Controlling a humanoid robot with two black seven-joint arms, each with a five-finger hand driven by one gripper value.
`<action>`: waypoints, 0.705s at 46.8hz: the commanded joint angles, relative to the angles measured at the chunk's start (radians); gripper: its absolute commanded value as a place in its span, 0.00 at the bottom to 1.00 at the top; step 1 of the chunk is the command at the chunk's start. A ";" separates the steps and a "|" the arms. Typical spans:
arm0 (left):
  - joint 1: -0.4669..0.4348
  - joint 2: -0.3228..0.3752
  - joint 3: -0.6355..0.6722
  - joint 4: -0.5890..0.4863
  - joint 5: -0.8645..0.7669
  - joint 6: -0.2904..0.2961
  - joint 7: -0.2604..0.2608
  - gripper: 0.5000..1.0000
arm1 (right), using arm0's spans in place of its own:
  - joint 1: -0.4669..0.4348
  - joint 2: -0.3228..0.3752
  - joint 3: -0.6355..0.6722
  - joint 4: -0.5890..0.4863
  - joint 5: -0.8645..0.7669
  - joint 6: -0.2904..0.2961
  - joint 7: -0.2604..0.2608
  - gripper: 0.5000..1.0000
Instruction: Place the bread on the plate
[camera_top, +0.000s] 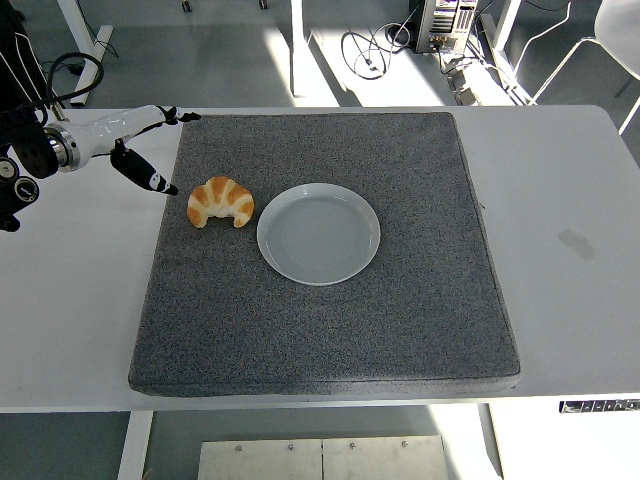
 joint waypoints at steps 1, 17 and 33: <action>0.008 -0.012 0.003 0.046 -0.005 -0.002 0.036 0.94 | 0.000 0.000 0.000 0.000 0.000 0.000 0.000 1.00; 0.025 -0.130 0.001 0.103 -0.136 0.001 0.022 0.94 | 0.000 0.000 0.000 0.000 0.000 0.000 0.000 1.00; 0.039 -0.133 0.009 0.094 -0.130 -0.008 0.019 0.94 | 0.000 0.000 0.000 0.000 0.000 0.000 0.000 1.00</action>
